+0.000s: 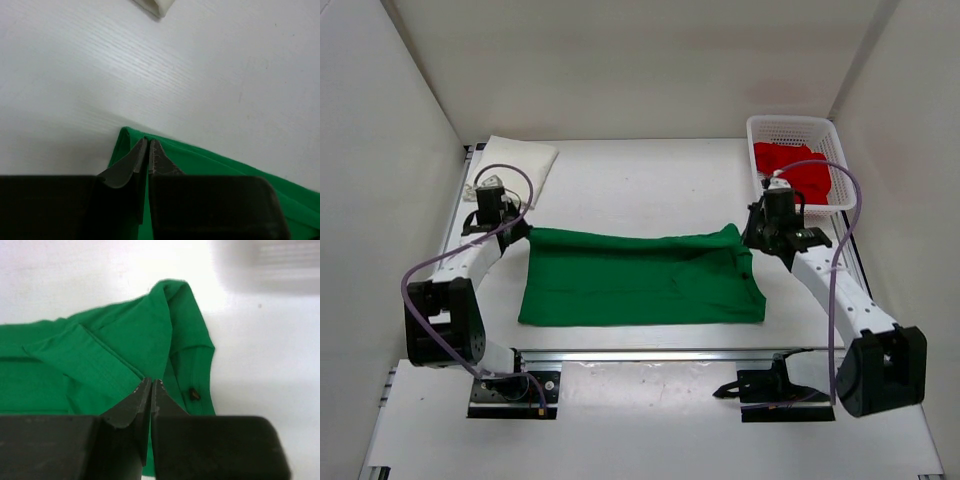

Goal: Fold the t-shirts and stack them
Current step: Fold the other side of the tshirt into a rectangle

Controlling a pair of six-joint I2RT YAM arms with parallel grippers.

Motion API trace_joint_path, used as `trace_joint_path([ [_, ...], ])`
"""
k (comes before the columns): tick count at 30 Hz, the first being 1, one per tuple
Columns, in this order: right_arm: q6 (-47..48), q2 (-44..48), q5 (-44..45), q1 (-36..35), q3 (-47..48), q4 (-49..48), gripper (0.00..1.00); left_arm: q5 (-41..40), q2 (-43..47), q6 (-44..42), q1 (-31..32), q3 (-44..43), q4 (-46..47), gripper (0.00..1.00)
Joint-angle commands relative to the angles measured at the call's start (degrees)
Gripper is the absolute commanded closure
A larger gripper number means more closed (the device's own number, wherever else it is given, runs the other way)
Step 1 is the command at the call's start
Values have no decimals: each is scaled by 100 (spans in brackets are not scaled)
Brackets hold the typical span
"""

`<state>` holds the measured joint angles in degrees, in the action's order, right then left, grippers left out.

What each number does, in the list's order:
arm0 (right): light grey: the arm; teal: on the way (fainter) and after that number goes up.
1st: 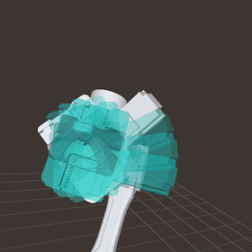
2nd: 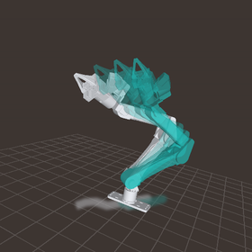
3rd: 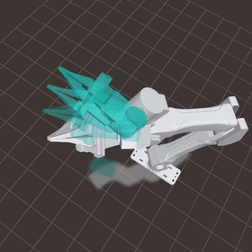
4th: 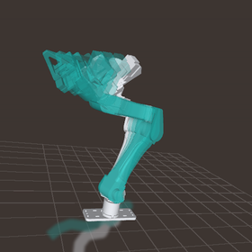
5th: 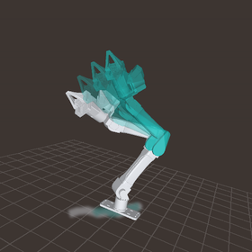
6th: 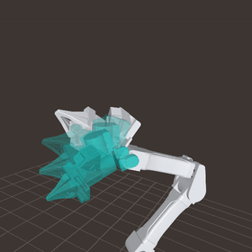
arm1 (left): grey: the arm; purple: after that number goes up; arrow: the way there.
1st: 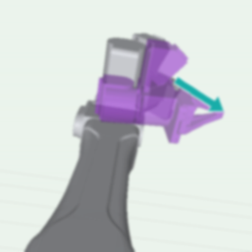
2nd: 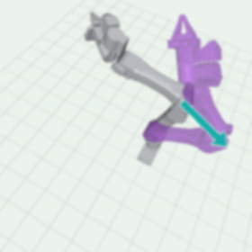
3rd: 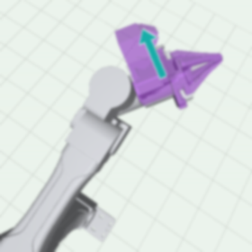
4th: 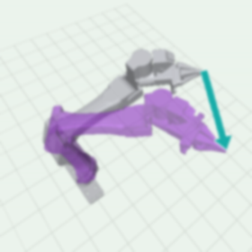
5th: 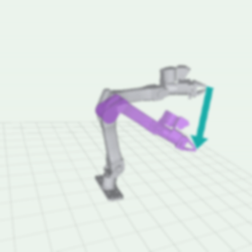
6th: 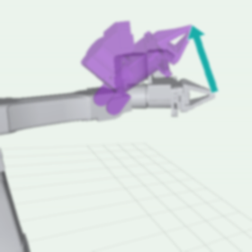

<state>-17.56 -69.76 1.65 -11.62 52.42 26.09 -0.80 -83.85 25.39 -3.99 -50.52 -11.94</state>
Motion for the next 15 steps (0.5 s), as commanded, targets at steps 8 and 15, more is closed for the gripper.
trace_joint_path([
  [8, -678, 1604, -67, -86, -1646, -261, 100, 142, 1169, 265, -94, 1088, 35, 100],
  [15, -1337, 1965, -755, 205, -2824, -851, 99, 957, 765, 590, -524, 1448, 174, 92],
])
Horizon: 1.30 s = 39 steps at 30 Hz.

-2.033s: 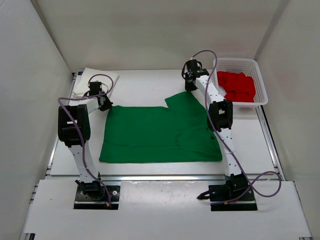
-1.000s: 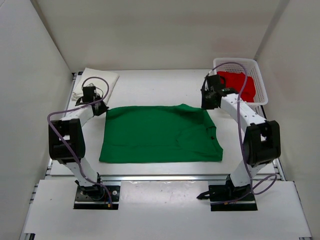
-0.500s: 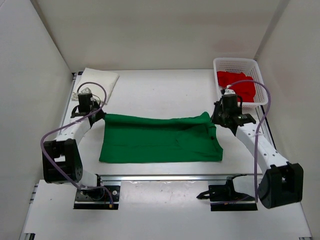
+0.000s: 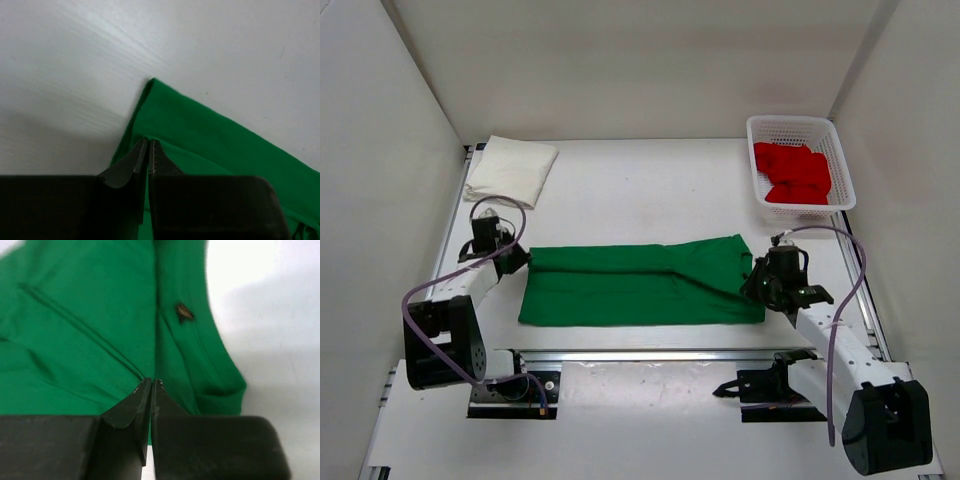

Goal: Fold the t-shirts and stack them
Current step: Fold the other side of the tshirt into a rectangle

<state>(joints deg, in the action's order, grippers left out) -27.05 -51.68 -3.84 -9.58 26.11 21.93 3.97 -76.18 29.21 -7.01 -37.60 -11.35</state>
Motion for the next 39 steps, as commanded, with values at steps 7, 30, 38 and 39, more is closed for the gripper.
trace_joint_path([
  [7, -337, 466, -126, 299, -475, -515, 83, 772, 446, 594, -504, 552, 441, 56],
  [30, 824, -3496, -925, -1124, 1941, -2141, 56, 402, -54, 779, 1764, 578, 1943, 58],
  [38, 815, -3753, -1040, -1335, 1890, -2412, 55, 324, 42, 981, 2010, 843, 2225, 57],
  [39, 798, -3796, -1145, -1283, 1933, -2422, 55, 298, 51, 990, 2054, 843, 2234, 57],
])
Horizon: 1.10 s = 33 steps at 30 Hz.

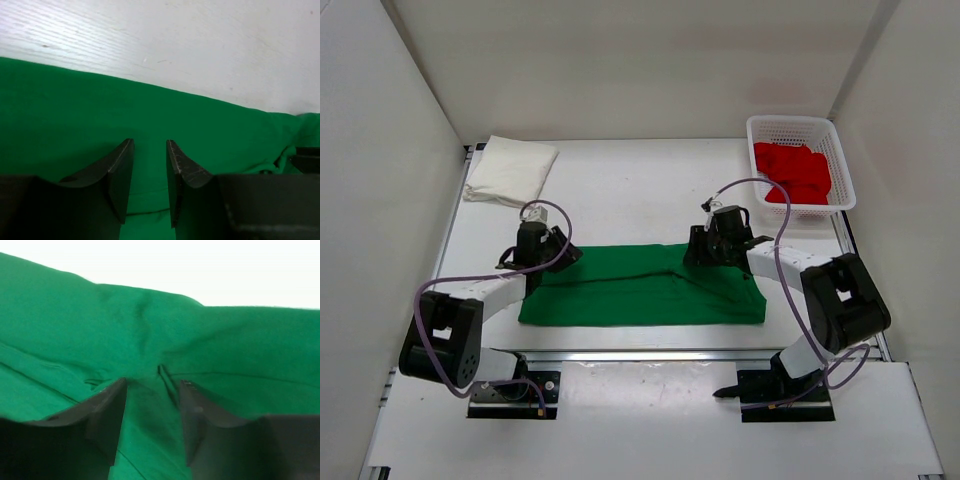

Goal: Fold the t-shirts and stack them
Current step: Fold the other side of the tshirt into a rectangle

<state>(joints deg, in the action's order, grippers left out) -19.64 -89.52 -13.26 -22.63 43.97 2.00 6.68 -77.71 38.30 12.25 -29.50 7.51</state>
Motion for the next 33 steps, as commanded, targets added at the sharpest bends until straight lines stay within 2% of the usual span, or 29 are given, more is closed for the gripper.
trace_joint_path([
  [1, 57, -66, -273, 31, 156, -411, 63, 44, 213, 81, 128, 49, 391, 57],
  [2, 31, -57, -326, 40, 182, -341, 74, 53, 195, 107, 120, 93, 409, 57],
  [5, 57, 100, -91, -57, 139, -209, 94, 114, 230, 124, 93, 172, 480, 57],
  [10, -101, 724, 279, -566, -125, 405, 100, 176, 327, 142, 102, 181, 506, 57],
  [14, -330, 1189, 832, -1040, -318, 941, 100, 150, 450, 160, 172, 155, 489, 57],
  [19, -664, 1349, 1088, -1419, -520, 1136, 100, 211, 450, 195, 234, 137, 462, 57],
  [25, -945, 1735, 677, -1560, -880, 829, 87, 211, 555, 186, 252, 49, 401, 57],
  [28, -893, 2051, 657, -1560, -793, 1021, 78, 246, 590, 151, 243, -65, 296, 57],
  [31, -778, 2359, 720, -999, -784, 952, 77, -34, 635, 29, 575, -240, 207, 56],
  [32, -752, 2360, 536, -589, -793, 795, 79, -261, 574, -94, 899, -363, 120, 56],
  [33, -726, 2316, 413, -271, -819, 610, 85, -490, 469, -165, 1215, -512, 32, 54],
])
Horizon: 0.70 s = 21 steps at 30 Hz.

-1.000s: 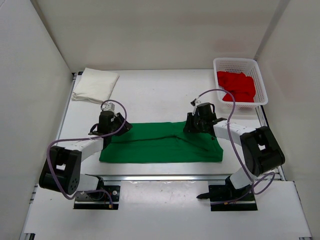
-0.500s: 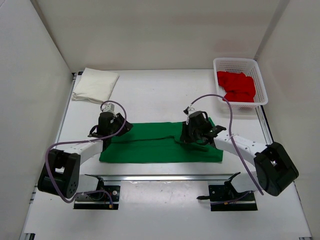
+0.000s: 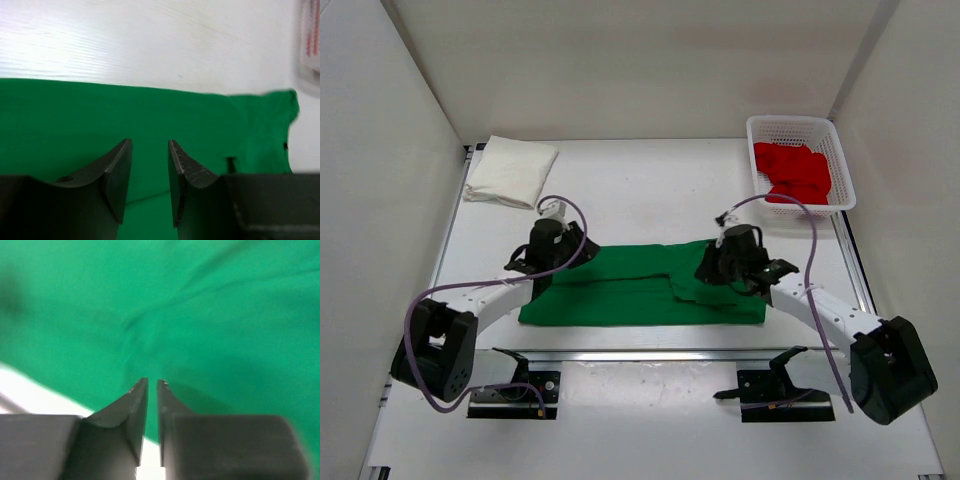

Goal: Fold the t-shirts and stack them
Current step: Fold the other side of the tshirt into a rectangle

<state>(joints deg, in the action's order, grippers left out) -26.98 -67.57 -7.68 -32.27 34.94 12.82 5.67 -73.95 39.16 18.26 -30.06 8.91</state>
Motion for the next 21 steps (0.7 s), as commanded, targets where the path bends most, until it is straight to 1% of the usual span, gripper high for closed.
trace_joint_path([
  [1, 26, 0, -163, 853, 92, -517, 90, -496, -4, -338, 739, -691, -169, 54],
  [2, 26, -193, -250, 1046, 170, -552, 95, -523, -188, -347, 949, -850, -144, 54],
  [3, 61, -404, -269, 1021, 310, -605, 95, -436, -346, -313, 1090, -956, -83, 54],
  [5, 219, -651, -208, 602, 583, -465, 99, -243, -698, -216, 1136, -975, -3, 55],
  [6, 255, -757, -103, 425, 584, -378, 99, -42, -743, -146, 1092, -949, 49, 54],
  [8, 202, -906, 256, -145, 559, -262, 100, 30, -857, -102, 1074, -800, 286, 55],
  [12, -26, -1223, 302, -525, 190, -472, 100, 92, -928, -110, 1065, -624, 366, 55],
  [15, -53, -1433, 180, -789, 197, -439, 100, 145, -928, -110, 995, -588, 419, 56],
  [17, 26, -1426, 170, -1043, 311, -360, 100, 162, -849, -128, 1004, -588, 419, 54],
  [18, 26, -1399, 179, -1062, 338, -289, 100, 180, -805, -136, 987, -580, 410, 55],
  [21, 193, -1067, 188, -1229, 715, -8, 100, 224, -665, -119, 978, -588, 419, 54],
])
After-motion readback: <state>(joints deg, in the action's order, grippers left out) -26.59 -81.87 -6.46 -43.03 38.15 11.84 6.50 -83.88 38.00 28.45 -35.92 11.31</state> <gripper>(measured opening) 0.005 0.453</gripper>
